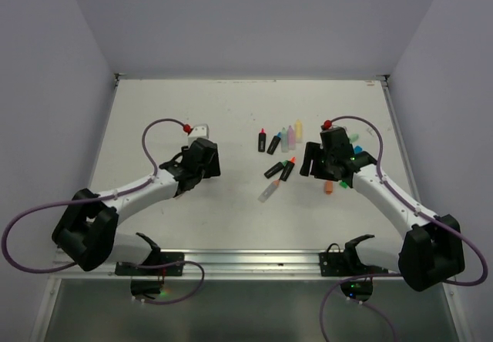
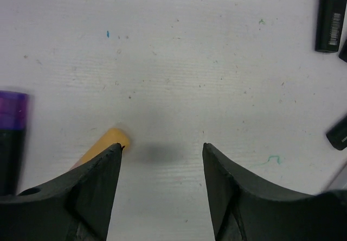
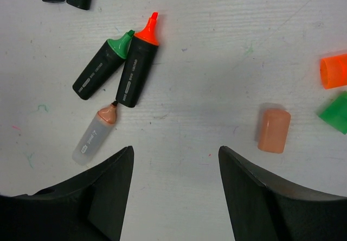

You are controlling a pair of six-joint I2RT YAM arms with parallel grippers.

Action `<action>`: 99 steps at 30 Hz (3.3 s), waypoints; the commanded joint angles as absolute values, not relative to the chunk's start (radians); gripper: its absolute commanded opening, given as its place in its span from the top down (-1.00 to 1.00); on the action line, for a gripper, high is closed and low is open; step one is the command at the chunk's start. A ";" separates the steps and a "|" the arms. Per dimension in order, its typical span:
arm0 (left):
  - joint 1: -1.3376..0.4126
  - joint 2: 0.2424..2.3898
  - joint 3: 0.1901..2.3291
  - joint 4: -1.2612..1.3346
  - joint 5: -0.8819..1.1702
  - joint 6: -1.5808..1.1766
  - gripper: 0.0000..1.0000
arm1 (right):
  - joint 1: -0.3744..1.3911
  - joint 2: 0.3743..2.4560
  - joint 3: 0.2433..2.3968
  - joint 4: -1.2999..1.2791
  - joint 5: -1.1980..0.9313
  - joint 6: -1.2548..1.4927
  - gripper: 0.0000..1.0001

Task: Open the pen caps

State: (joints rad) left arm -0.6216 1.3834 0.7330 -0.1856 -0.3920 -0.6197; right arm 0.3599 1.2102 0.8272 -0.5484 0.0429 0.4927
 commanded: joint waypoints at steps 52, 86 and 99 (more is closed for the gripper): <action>-0.722 1.402 0.489 -0.421 -0.498 -1.132 -0.28 | 0.368 1.175 0.801 -0.472 -0.057 0.472 -0.34; -0.897 1.183 0.528 0.176 -0.192 -0.549 1.00 | 0.477 1.364 0.858 -0.092 -0.566 0.607 -0.24; -0.946 1.193 0.540 0.222 -0.176 -0.560 1.00 | 0.587 1.493 0.885 0.028 -0.568 0.687 -0.19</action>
